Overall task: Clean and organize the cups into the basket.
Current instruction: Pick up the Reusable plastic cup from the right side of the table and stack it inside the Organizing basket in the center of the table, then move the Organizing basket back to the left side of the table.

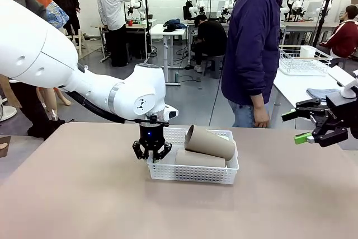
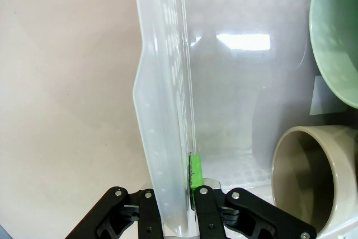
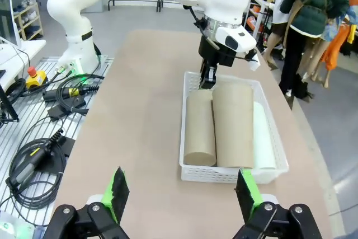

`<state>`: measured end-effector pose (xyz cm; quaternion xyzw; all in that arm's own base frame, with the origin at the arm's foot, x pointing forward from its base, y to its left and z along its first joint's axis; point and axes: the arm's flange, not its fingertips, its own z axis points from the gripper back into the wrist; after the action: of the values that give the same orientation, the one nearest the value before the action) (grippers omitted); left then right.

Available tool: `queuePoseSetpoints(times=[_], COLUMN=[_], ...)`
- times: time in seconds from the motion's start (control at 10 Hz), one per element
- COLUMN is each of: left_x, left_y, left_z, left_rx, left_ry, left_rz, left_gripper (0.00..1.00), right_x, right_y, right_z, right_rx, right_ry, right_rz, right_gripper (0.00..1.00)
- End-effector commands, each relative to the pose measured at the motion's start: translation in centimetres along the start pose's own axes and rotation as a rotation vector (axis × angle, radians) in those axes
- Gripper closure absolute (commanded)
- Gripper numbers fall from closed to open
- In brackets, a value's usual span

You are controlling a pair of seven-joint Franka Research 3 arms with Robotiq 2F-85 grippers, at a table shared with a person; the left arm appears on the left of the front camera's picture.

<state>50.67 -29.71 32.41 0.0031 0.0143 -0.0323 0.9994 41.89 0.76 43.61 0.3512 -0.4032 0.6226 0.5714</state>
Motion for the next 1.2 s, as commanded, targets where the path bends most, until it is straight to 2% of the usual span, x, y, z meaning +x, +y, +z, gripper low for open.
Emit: queuePoseSetpoints(times=[0.0, 1.1], left_x=[-0.23, -0.23], left_y=[0.16, 0.16], left_z=[-0.12, -0.12], left_rx=[0.005, 0.005], left_ry=[0.003, 0.003], left_rz=[-0.010, -0.010], left_gripper=[1.00, 1.00], right_x=[0.09, 0.09], right_y=[-0.11, -0.11], right_z=[0.34, 0.34], right_rx=[-0.005, -0.005], right_ry=[0.017, 0.017], right_rz=[-0.013, -0.013], right_gripper=[0.00, 0.00])
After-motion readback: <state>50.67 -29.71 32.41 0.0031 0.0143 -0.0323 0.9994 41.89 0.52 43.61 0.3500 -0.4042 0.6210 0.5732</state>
